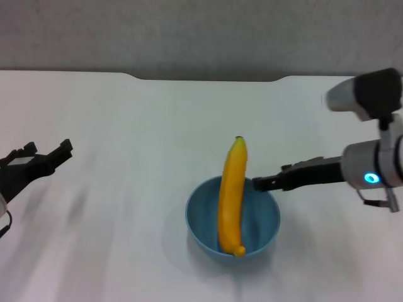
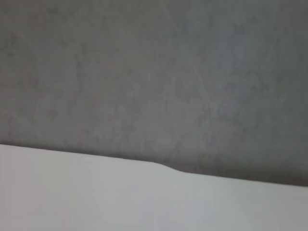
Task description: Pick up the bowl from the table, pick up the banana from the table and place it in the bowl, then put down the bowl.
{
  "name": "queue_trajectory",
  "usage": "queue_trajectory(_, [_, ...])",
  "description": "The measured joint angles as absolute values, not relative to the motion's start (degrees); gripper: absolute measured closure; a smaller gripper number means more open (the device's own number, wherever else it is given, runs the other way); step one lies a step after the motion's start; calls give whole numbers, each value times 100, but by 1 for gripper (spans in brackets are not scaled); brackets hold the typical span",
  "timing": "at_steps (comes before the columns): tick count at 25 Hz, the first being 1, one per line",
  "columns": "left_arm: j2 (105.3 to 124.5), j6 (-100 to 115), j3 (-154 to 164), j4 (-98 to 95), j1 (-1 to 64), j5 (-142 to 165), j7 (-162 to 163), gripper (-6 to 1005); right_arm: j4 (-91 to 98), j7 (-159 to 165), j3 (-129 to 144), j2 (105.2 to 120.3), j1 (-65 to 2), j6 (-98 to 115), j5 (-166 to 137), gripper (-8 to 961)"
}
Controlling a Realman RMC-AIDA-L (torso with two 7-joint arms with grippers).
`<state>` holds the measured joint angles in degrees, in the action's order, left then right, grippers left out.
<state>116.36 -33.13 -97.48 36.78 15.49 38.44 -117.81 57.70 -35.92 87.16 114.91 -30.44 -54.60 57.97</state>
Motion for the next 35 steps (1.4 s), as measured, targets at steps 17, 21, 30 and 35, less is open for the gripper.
queue_trajectory(17, [11679,-4534,-10461,2686,1573,3723,-12606,123,5912,-9747,8900,11556,-1134,-3767,11000,87])
queue_trajectory(21, [11686,-4863,-10443,2453,1585,3441,-13016,123,4645,-11816,8950,11536,-1269,-4638,13308,87])
queue_trajectory(30, [11702,-5197,-10431,2231,1665,3289,-13258,123,2324,-13277,8940,11522,-1777,-6724,15486,87])
queue_trajectory(35, [11722,-5234,-10383,2200,1688,3287,-13263,123,2219,-13340,8971,11570,-1794,-6540,15579,87])
